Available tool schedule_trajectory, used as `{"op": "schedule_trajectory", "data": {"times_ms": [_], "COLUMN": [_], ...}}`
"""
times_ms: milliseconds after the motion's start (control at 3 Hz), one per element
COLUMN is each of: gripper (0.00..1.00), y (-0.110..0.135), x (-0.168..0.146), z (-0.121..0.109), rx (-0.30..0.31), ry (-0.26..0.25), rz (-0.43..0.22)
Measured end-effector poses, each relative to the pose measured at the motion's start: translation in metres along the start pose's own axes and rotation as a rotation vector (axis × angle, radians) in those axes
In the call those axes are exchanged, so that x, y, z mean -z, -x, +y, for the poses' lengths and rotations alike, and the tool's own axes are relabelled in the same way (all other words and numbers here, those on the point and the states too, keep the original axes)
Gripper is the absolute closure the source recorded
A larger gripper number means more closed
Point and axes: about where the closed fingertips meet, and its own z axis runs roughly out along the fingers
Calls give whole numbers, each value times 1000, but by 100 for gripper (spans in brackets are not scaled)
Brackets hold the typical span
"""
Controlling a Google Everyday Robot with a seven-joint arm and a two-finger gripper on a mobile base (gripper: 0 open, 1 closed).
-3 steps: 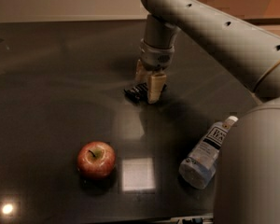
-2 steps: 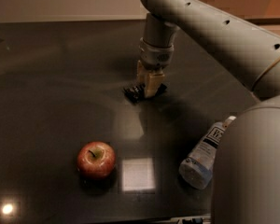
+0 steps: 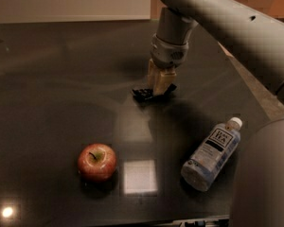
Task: Move rxbar chocolate near blue plastic bottle
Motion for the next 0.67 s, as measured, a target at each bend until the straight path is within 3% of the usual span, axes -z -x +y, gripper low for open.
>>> {"op": "schedule_trajectory", "data": {"times_ms": [667], "gripper": [100], "y": [-11], "x": [35], "z": [54], "rx": [-149], "ry": [2], "rz": [-89]}}
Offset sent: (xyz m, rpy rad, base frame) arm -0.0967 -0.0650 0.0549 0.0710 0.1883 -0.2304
